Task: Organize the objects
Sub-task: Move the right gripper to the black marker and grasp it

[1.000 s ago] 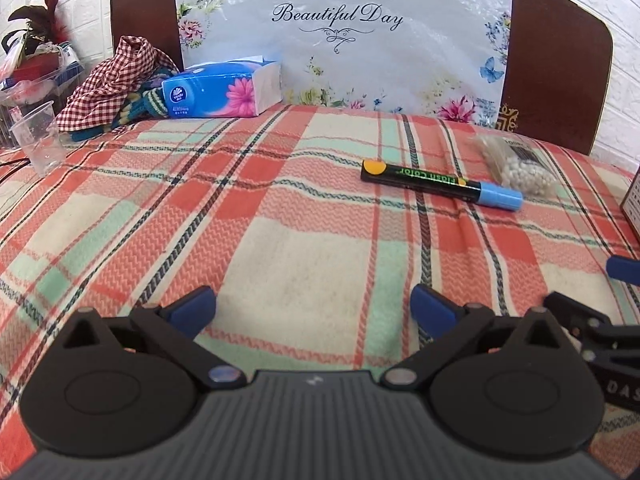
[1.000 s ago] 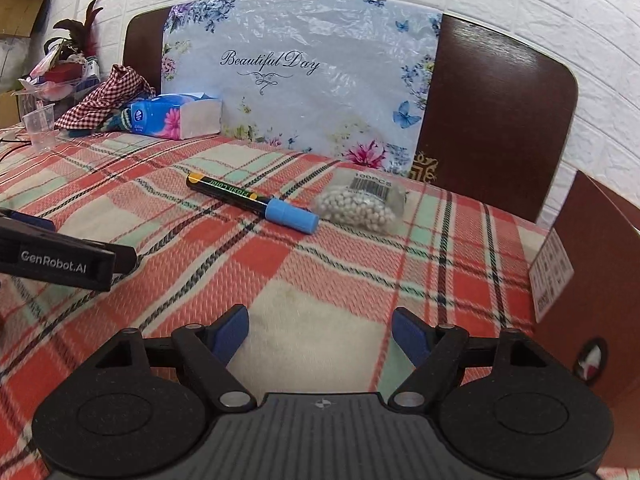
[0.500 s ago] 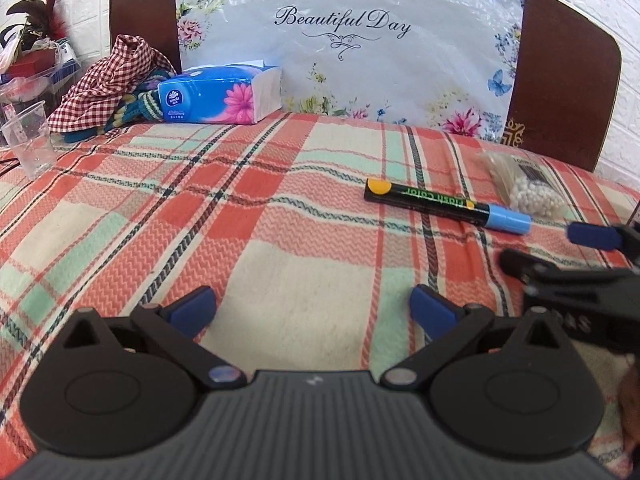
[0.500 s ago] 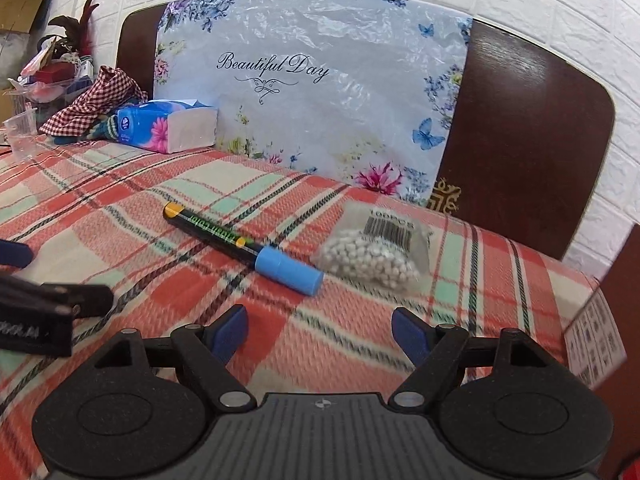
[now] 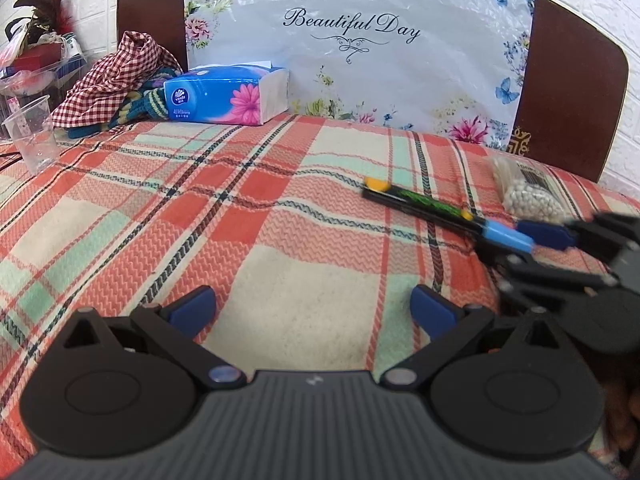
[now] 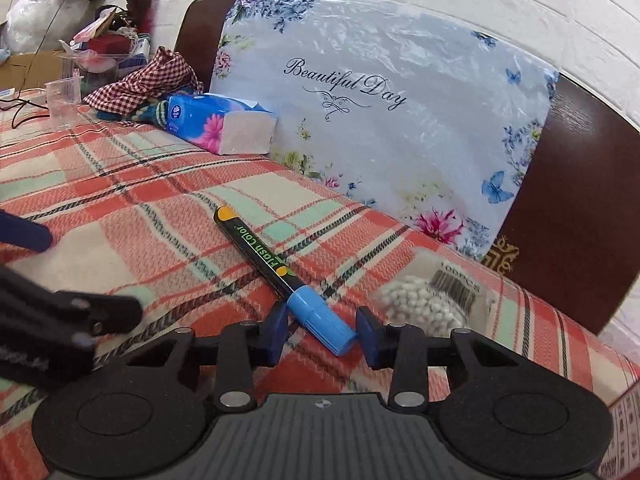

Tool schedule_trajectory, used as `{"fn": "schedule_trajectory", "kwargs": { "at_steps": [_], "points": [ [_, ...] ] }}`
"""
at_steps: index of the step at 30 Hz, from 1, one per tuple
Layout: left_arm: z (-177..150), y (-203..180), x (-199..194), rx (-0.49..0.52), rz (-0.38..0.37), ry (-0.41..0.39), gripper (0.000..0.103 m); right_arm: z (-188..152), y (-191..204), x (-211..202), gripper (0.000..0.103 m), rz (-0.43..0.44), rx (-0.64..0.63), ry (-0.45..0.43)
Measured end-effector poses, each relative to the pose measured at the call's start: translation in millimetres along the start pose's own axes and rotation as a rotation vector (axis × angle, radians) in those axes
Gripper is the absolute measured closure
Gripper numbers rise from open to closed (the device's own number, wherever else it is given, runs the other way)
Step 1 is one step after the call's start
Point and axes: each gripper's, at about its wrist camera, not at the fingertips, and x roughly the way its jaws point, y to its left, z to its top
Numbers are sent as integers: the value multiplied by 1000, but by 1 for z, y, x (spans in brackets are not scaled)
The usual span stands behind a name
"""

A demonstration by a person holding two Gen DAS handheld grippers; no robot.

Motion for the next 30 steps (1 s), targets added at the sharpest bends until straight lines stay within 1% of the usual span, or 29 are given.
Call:
{"fn": "schedule_trajectory", "kwargs": {
  "at_steps": [4,8,13,18,22,23,27,30],
  "points": [
    [0,-2,1,14,12,7,0,-18,-11,-31,66,9,104,38],
    [0,-5,2,30,26,12,0,-50,-22,-80,65,20,207,76],
    [-1,-8,0,44,55,10,0,-93,-26,-146,64,-13,226,102],
    [-9,-10,-14,40,114,6,0,-125,-31,-197,64,-70,249,103],
    [-25,-12,-38,-6,126,25,0,-144,-35,-222,64,-105,279,90],
    [-31,-16,-46,-9,120,25,0,-146,-38,-224,64,-105,286,87],
    [-53,-37,-74,36,74,40,0,-146,-39,-222,64,-110,284,82],
    [-59,-47,-88,4,54,93,0,-146,-38,-223,64,-107,292,80]
  ]
}}
